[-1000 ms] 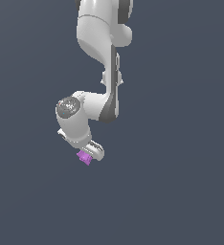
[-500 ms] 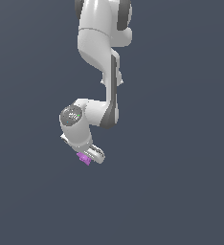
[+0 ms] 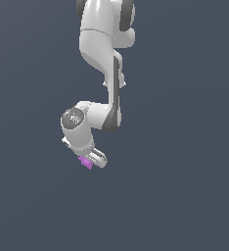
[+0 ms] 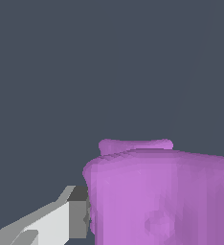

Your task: Pick up the object and move it to a goal position.

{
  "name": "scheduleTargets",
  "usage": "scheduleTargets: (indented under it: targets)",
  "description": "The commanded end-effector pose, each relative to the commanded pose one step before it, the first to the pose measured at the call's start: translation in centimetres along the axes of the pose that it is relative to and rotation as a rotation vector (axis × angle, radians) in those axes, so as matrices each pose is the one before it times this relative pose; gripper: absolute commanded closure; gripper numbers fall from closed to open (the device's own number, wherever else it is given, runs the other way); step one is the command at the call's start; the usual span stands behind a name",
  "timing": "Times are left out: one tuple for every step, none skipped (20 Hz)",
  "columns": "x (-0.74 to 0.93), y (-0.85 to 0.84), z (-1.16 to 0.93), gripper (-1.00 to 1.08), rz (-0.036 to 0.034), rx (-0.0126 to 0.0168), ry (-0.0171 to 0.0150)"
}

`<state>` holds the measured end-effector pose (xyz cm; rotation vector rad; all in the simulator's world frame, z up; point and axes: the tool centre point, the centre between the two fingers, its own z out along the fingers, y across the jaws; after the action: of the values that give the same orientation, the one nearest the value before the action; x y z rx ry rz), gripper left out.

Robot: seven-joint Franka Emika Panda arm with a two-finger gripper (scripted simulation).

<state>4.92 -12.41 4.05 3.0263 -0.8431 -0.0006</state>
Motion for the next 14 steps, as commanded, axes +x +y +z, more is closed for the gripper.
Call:
scheduleTargets:
  targets:
    - [0.002,-0.005,-0.011,1.08,-0.00011,0.00010,0.00027]
    - [-0.018,-0.011,-0.004,1.08,0.00000,0.00000,0.00000]
    - [-0.054,-0.034,-0.013,1.08,0.00000,0.00000,0.00000]
    - [-0.089,-0.056,-0.022,1.08,0.00000,0.00000,0.00000]
    - [-0.126,-0.079,-0.031,1.08,0.00000,0.00000,0.00000]
    - [-0.163,-0.103,-0.040,1.08,0.00000,0.00000,0.00000]
    - [-0.200,-0.127,-0.049,1.08,0.00000,0.00000,0.00000]
    - [-0.239,-0.151,-0.059,1.08,0.00000,0.00000,0.00000]
    - [-0.279,-0.177,-0.069,1.08,0.00000,0.00000,0.00000]
    - [-0.320,-0.203,-0.079,1.08,0.00000,0.00000,0.00000]
    - [-0.363,-0.230,-0.089,1.08,0.00000,0.00000,0.00000]
    - [-0.408,-0.259,-0.101,1.08,0.00000,0.00000,0.00000]
    - [-0.455,-0.289,-0.112,1.08,0.00000,0.00000,0.00000]
    - [-0.505,-0.322,-0.125,1.08,0.00000,0.00000,0.00000]
